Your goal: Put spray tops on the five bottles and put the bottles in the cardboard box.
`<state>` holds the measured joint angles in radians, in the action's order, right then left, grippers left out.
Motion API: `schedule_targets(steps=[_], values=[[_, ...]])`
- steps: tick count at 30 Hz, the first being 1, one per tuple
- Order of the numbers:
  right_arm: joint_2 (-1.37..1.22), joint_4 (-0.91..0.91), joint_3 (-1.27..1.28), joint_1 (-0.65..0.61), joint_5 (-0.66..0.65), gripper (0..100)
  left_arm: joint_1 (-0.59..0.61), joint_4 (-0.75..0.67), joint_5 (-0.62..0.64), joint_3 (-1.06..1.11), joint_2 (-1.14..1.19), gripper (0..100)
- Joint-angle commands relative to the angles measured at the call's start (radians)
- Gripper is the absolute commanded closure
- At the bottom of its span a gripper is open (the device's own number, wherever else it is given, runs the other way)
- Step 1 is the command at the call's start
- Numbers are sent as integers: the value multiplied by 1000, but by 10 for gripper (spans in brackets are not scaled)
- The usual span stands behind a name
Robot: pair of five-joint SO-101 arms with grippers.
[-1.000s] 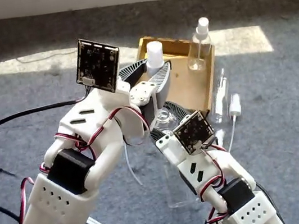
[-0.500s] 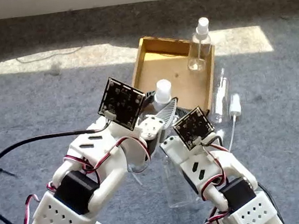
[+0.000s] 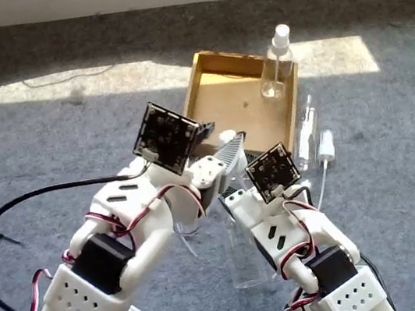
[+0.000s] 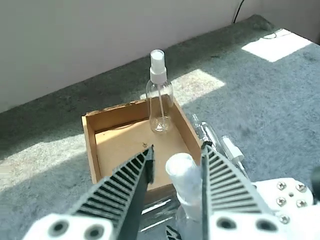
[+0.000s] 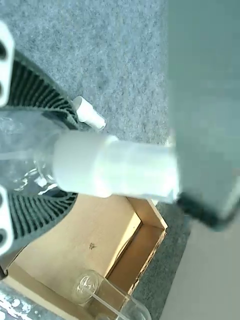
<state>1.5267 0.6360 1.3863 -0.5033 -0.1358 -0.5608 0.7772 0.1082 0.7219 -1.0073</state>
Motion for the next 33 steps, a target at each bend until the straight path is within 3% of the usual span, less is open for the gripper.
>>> schedule_targets(steps=[1, 7, 20, 29, 33], values=[[8, 2, -58, -8, 9, 995, 94, -9, 0, -79, -28, 848], [15, 1, -58, -8, 9, 995, 147, -14, 0, -38, -25, 848], [15, 1, -58, -5, 8, 995, -4, -9, -64, 67, -28, 853], [10, 1, -58, -5, 8, 995, -5, -9, -75, 58, -31, 853], [10, 2, -58, -2, 8, 995, 54, -9, -115, -4, -68, 853]])
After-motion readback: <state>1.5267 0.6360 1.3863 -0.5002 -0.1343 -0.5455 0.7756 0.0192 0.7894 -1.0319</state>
